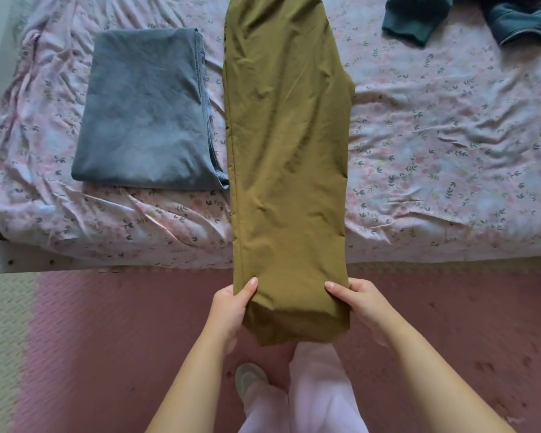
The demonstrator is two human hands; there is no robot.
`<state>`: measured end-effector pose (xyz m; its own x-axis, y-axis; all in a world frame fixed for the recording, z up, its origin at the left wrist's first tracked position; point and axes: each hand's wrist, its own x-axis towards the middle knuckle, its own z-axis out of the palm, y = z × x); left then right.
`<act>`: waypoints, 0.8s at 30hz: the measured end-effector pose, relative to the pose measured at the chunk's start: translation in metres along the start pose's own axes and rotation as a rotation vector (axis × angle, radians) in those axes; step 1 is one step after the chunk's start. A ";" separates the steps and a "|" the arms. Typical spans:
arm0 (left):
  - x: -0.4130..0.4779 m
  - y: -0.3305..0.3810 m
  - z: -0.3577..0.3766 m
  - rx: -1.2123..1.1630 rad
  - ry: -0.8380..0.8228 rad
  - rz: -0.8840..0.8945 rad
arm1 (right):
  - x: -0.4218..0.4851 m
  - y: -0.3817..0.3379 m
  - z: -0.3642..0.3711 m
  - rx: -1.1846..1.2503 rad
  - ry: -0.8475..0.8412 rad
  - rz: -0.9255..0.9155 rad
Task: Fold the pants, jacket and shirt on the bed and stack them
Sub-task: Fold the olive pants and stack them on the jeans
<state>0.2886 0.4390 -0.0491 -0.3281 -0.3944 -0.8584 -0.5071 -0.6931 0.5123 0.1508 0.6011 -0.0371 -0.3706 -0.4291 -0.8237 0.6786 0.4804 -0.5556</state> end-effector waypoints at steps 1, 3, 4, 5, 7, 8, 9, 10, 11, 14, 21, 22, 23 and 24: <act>0.000 0.000 0.000 -0.019 0.006 0.000 | -0.001 0.001 0.001 0.010 0.015 -0.012; -0.003 0.000 0.001 -0.038 -0.006 0.008 | -0.003 0.002 0.005 0.114 0.033 -0.030; -0.005 0.000 0.001 -0.055 -0.020 0.011 | -0.003 0.003 0.007 0.180 0.030 -0.037; -0.006 -0.001 0.001 -0.072 -0.039 0.008 | -0.005 0.003 0.009 0.234 0.014 -0.042; -0.011 -0.003 -0.002 -0.082 -0.085 -0.018 | -0.007 0.006 0.013 0.264 -0.036 -0.039; -0.014 -0.004 -0.004 -0.073 -0.109 -0.034 | -0.009 0.007 0.015 0.239 -0.060 -0.028; -0.017 -0.007 -0.007 -0.055 -0.132 -0.042 | -0.011 0.008 0.015 0.199 -0.079 -0.008; -0.021 -0.009 -0.009 -0.039 -0.154 -0.045 | -0.013 0.009 0.016 0.159 -0.094 0.015; -0.023 -0.013 -0.012 -0.029 -0.171 -0.043 | -0.015 0.010 0.015 0.132 -0.099 0.035; -0.031 -0.021 -0.016 -0.040 -0.166 -0.019 | -0.020 0.015 0.014 0.123 -0.040 0.031; -0.046 -0.033 -0.014 -0.025 -0.125 0.037 | -0.037 0.026 0.021 0.234 0.074 -0.027; -0.048 -0.035 -0.014 -0.039 -0.132 0.028 | -0.039 0.027 0.023 0.234 0.070 -0.022; -0.051 -0.036 -0.014 -0.051 -0.136 0.019 | -0.042 0.027 0.024 0.230 0.062 -0.015; -0.054 -0.037 -0.014 -0.055 -0.130 0.014 | -0.045 0.028 0.025 0.219 0.061 -0.010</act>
<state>0.3361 0.4770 -0.0221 -0.4375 -0.3254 -0.8383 -0.4585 -0.7212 0.5193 0.2024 0.6145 -0.0131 -0.4110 -0.3827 -0.8274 0.7937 0.2962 -0.5313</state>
